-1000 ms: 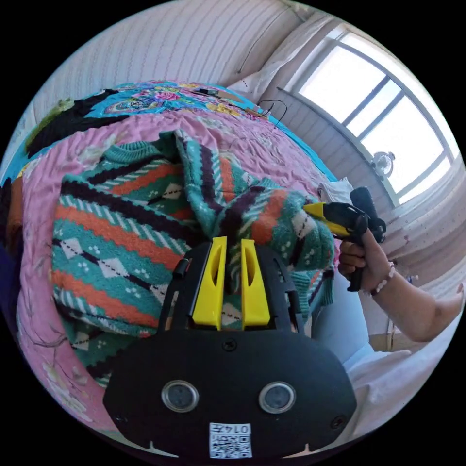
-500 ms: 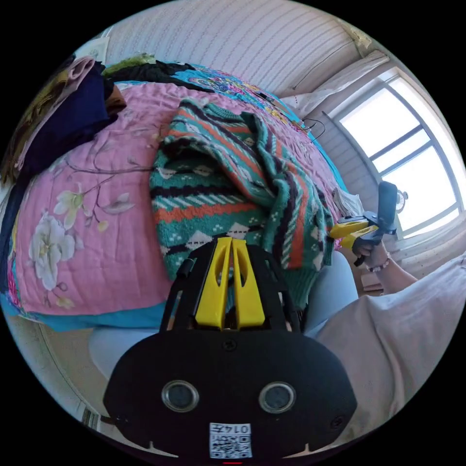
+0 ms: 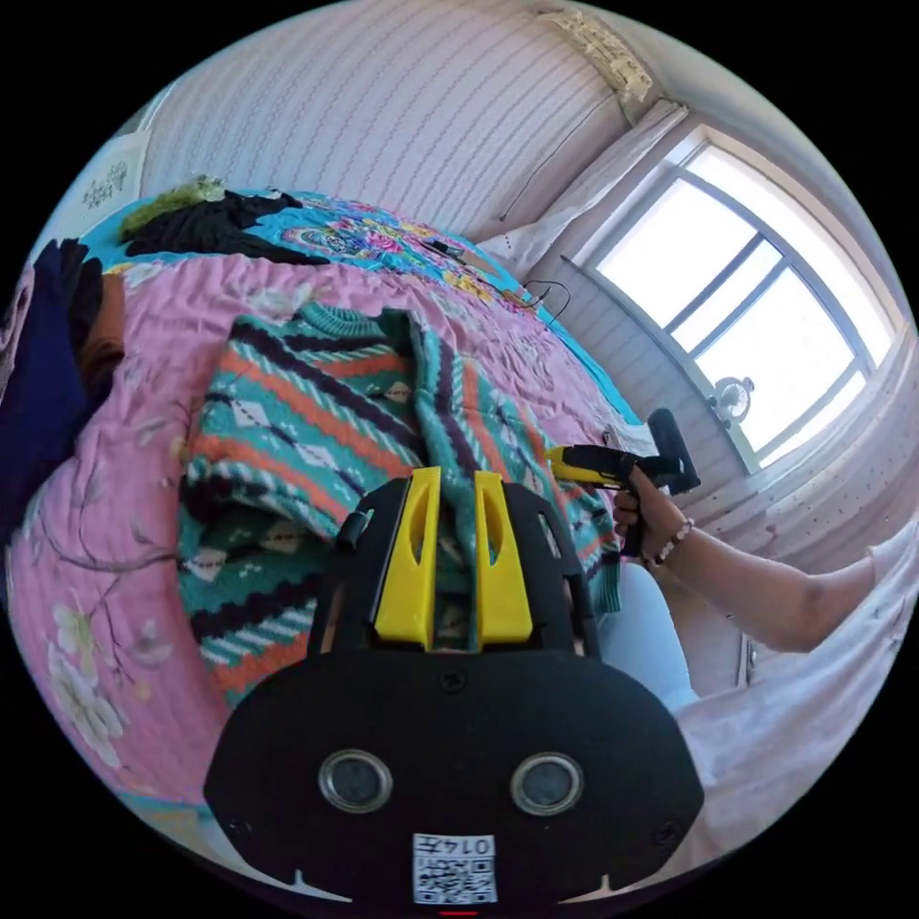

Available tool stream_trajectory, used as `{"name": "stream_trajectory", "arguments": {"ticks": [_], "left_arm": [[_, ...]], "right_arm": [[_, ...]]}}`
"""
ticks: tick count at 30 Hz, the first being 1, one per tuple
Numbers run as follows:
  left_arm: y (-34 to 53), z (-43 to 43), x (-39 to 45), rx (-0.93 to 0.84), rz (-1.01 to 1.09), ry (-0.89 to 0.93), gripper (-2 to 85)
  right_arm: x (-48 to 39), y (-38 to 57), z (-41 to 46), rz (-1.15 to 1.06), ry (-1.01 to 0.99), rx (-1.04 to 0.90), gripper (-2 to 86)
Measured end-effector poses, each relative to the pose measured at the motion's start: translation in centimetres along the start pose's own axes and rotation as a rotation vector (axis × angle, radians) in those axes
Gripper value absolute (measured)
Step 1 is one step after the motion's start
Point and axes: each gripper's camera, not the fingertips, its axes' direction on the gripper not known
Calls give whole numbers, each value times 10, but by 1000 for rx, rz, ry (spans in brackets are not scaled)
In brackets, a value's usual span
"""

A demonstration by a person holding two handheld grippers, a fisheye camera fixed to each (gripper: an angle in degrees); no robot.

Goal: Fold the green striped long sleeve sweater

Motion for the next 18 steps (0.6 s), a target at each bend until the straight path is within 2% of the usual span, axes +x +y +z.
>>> {"name": "stream_trajectory", "arguments": {"ticks": [2, 5, 7, 9, 10, 14, 18], "left_arm": [[-34, 18, -3, -25, -19, 13, 58], [-78, 52, 0, -72, 15, -55, 78], [-94, 83, -3, -190, 14, -82, 93], [-101, 120, -8, -413, -17, -68, 74], [-103, 122, -7, -436, -23, -70, 63], [-137, 89, 37, -273, 225, 23, 27], [-194, 91, 90, -171, 426, -7, 34]], "right_arm": [[2, -8, 7, 5, -41, -27, 122], [5, -15, -8, 16, -72, 82, 90], [11, -21, -16, 44, -97, 110, 68], [17, -28, -19, 27, -106, 65, 49], [16, -29, -22, 5, -103, 66, 46], [7, -34, -65, -124, -83, 216, 36], [25, -55, -103, -50, -117, 382, 43]]}}
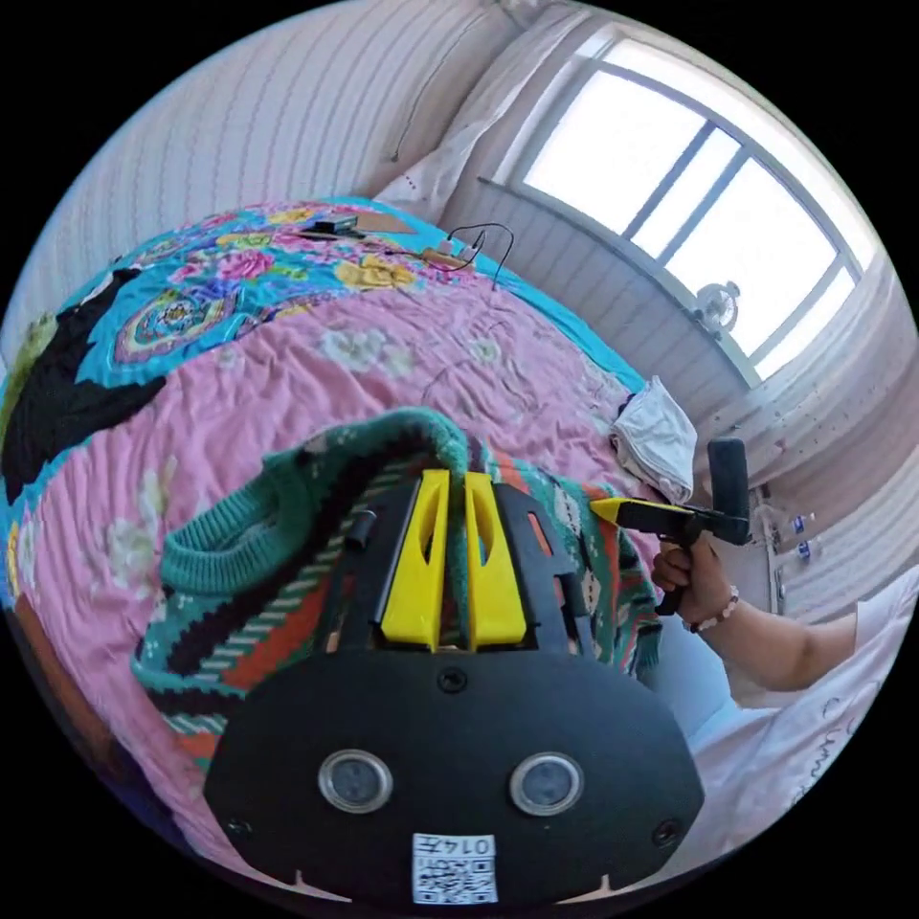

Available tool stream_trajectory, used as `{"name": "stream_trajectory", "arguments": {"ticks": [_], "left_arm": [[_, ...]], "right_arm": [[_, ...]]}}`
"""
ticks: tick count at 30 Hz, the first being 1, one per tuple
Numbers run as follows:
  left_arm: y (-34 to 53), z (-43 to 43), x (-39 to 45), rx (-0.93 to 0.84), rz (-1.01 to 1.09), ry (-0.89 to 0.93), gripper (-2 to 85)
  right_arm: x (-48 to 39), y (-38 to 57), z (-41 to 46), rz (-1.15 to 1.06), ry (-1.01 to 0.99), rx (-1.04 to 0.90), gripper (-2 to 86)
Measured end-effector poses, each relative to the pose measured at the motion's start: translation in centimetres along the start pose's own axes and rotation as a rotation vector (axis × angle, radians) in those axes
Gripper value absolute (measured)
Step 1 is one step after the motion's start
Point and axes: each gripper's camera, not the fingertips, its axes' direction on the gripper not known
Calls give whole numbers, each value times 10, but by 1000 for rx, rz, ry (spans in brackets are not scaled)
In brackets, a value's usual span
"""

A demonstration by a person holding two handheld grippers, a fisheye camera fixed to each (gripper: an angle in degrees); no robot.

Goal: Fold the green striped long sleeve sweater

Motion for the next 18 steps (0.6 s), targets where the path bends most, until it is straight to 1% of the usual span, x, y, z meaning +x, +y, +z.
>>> {"name": "stream_trajectory", "arguments": {"ticks": [1, 2, 3, 4, 5, 6, 7, 9, 10, 12, 13, 14, 16, 17, 18], "left_arm": [[-10, 5, 1, -8, 0, -37, 38], [-25, 17, -1, -15, -21, -116, 37], [-33, 27, -8, -42, -58, -211, 28], [-36, 31, -13, -60, -87, -259, 28], [-38, 32, -25, -99, -163, -309, 27], [-37, 27, -33, -111, -184, -242, 28], [-34, 22, -34, -98, -171, -205, 29], [-12, -7, -24, -13, -42, -178, 28], [-3, -14, -20, -7, -6, -180, 28], [45, -41, -9, 0, 79, -178, 23], [60, -49, -8, 11, 92, -182, 21], [92, -66, -6, 57, 120, -210, 15], [138, -91, -10, 139, 93, -322, 12], [164, -106, -19, 173, 2, -404, 16], [186, -119, -33, 167, -75, -435, 21]], "right_arm": [[6, -3, 1, 25, 16, 3, 45], [22, -8, 8, 84, 30, -20, 47], [38, -8, 15, 147, 33, -58, 49], [45, -8, 17, 175, 31, -73, 50], [55, -5, 14, 201, -5, -62, 49], [60, -1, 3, 203, -32, -32, 47], [60, 1, -4, 198, -15, -13, 44], [60, 9, -34, 183, 87, 70, 32], [59, 10, -40, 164, 85, 87, 28], [45, 6, -46, 19, 30, 113, 23], [39, 2, -42, -23, 30, 94, 24], [26, -9, -29, -101, 55, 31, 36], [9, -29, -1, -172, 87, -74, 71], [-2, -43, 18, -218, 86, -137, 100], [-12, -57, 37, -270, 96, -183, 105]]}}
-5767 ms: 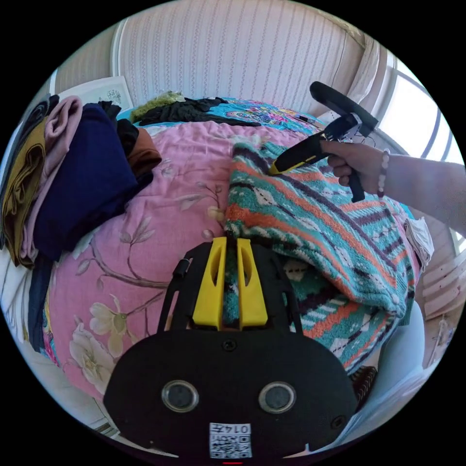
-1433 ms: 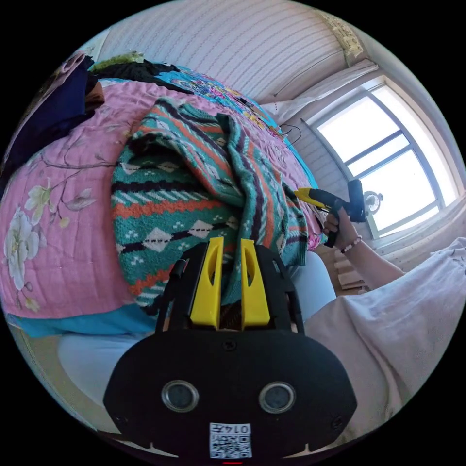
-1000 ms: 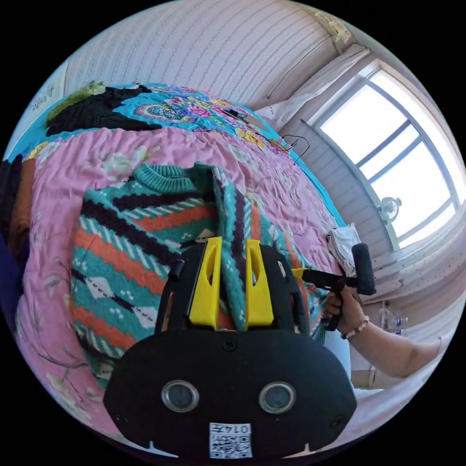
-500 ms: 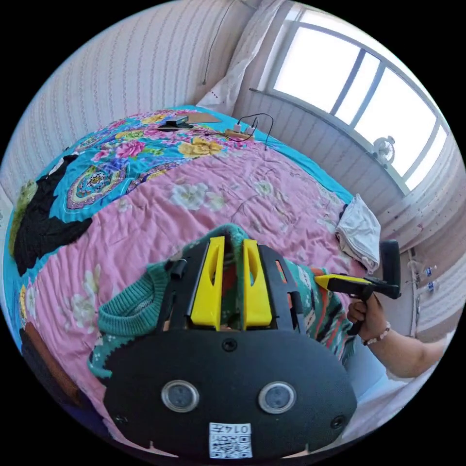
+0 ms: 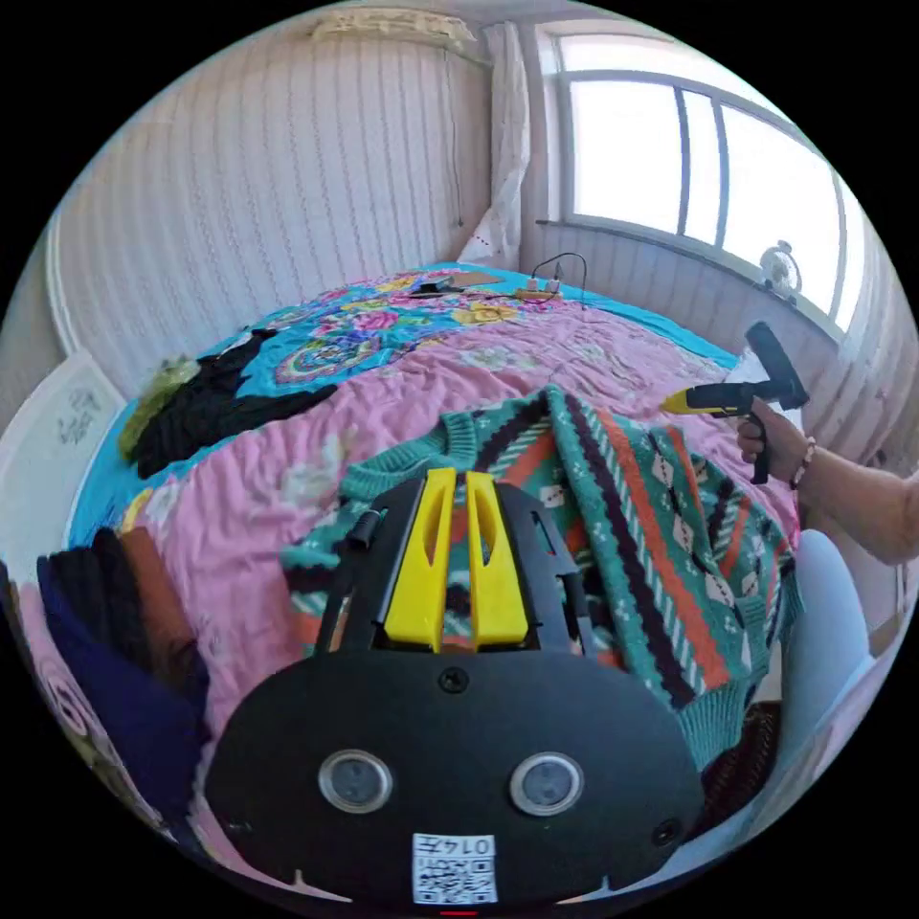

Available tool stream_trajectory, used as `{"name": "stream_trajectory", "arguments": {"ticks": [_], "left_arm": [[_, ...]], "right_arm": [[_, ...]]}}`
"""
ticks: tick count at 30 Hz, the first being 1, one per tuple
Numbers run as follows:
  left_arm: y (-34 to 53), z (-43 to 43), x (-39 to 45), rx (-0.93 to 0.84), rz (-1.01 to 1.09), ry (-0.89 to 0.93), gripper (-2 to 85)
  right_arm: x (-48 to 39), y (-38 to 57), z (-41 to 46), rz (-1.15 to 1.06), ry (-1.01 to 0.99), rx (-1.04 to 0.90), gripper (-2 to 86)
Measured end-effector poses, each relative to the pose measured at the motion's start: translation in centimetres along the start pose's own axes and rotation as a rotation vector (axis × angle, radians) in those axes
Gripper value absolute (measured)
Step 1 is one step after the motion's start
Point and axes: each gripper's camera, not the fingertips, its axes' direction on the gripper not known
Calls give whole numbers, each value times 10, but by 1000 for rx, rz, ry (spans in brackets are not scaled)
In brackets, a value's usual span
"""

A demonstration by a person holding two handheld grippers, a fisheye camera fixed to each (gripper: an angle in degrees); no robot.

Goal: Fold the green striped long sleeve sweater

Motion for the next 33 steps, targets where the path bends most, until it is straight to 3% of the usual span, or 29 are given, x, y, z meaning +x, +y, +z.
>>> {"name": "stream_trajectory", "arguments": {"ticks": [5, 9, 14, 17, 21, 26, 33], "left_arm": [[43, -10, -70, -133, -85, -163, 45], [52, 0, -127, -119, -367, -4, 98], [59, 39, -169, -319, -592, 241, 89], [63, 24, -189, -330, -673, 368, 55], [48, -38, -185, -201, -456, 333, 48], [61, -111, -185, 38, -440, 412, 49], [198, -189, -111, -10, -390, 567, 52]], "right_arm": [[-10, -64, 54, -59, 183, -103, 159], [-6, -88, 111, -27, 211, -440, 152], [-17, -95, 104, 5, 164, -471, 68], [-32, -96, 73, -39, 40, -404, 54], [-52, -108, 25, -140, -43, -359, 47], [-70, -97, -21, -188, -114, -242, 52], [-84, 65, -57, -292, -154, -218, 69]]}}
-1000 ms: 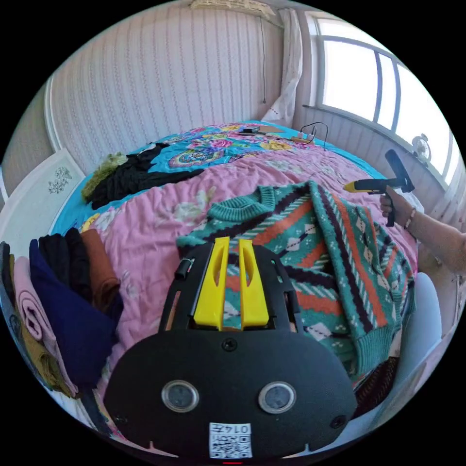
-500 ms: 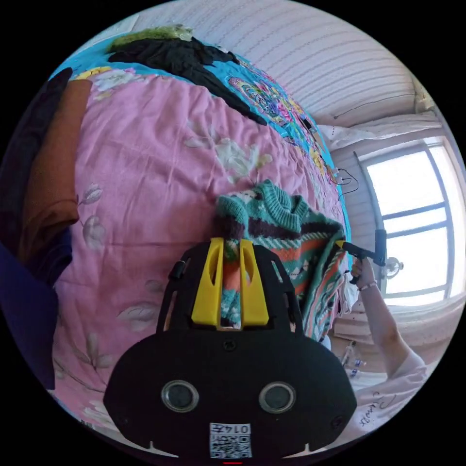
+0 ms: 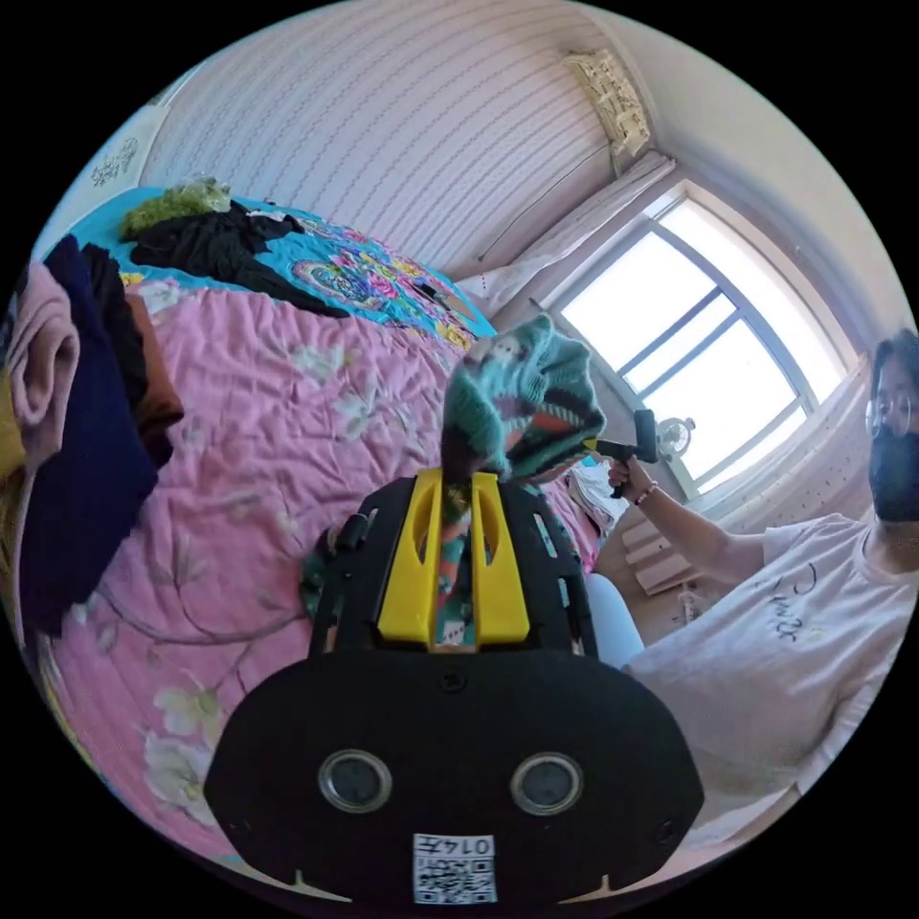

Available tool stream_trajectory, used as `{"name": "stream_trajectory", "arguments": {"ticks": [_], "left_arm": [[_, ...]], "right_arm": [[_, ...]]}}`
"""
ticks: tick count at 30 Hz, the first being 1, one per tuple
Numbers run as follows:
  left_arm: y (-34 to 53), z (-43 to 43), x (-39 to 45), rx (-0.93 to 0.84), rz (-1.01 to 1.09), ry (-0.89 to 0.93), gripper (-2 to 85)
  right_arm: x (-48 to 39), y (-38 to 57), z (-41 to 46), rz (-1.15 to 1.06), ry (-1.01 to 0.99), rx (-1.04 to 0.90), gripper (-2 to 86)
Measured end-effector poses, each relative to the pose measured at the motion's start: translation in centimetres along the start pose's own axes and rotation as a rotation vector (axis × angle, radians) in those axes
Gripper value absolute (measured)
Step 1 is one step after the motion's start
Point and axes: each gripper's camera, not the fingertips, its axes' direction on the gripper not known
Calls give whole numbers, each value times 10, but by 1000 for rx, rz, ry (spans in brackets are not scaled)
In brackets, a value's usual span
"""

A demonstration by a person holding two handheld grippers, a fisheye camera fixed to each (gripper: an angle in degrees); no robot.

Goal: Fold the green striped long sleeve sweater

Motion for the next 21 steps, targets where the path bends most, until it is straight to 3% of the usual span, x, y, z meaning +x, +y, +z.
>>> {"name": "stream_trajectory", "arguments": {"ticks": [7, 11, 14, 21], "left_arm": [[149, 2, 25, -86, -187, -161, 29], [197, -5, 44, -61, -230, -201, -5], [215, -1, 80, -66, -106, -330, -9], [248, 78, 184, -154, 349, -553, -10]], "right_arm": [[-22, 140, 36, 266, 180, -146, 66], [-43, 181, 38, 362, 151, -60, 17], [-83, 183, 52, 297, 238, -40, 3], [-192, 133, 172, -62, 408, -266, -3]]}}
